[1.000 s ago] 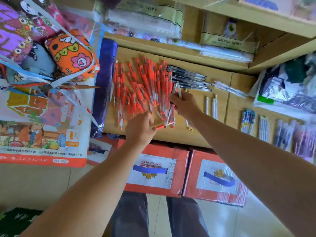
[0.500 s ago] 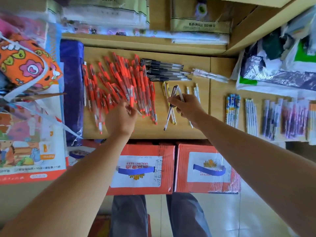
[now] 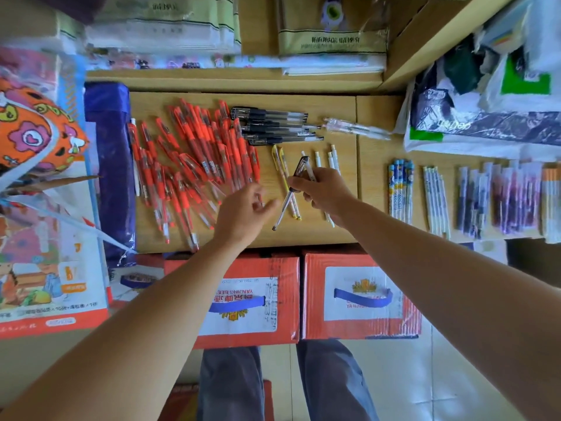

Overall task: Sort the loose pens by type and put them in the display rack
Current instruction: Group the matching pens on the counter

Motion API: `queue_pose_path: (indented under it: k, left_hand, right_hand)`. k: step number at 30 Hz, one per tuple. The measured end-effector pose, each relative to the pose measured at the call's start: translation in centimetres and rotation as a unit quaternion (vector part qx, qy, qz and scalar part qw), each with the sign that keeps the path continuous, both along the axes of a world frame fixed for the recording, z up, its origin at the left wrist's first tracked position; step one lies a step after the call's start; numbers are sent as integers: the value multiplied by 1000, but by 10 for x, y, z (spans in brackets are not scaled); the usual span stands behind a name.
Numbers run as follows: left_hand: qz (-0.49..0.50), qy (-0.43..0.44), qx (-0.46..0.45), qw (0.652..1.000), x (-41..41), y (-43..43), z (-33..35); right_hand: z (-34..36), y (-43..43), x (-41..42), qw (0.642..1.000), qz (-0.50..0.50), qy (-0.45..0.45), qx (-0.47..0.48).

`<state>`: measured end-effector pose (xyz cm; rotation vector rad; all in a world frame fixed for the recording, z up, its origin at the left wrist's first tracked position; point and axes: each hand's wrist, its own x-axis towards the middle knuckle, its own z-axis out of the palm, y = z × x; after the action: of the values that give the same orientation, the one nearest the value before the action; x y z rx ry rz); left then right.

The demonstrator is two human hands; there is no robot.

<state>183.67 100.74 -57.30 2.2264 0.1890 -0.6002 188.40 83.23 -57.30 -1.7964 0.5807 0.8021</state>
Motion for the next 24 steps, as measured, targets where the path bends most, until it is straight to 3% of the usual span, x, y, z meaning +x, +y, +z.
queue_pose_path:
  k: [2, 7, 9, 17, 24]
  left_hand:
    - [-67, 33, -6, 997, 2, -19, 2]
    - [-60, 23, -10, 998, 7, -40, 2]
    - [-49, 24, -2, 998, 7, -41, 1]
    - [-16, 34, 9, 999, 4, -52, -11]
    - [-8, 42, -5, 999, 4, -59, -16]
  right_hand:
    - [5, -2, -2, 1000, 6, 3, 26]
    - [14, -21, 3, 996, -57, -10, 61]
    - [8, -36, 6, 995, -92, -28, 18]
    - [-15, -68, 11, 962, 35, -133, -235]
    - [-33, -73, 13, 939, 86, -165, -290]
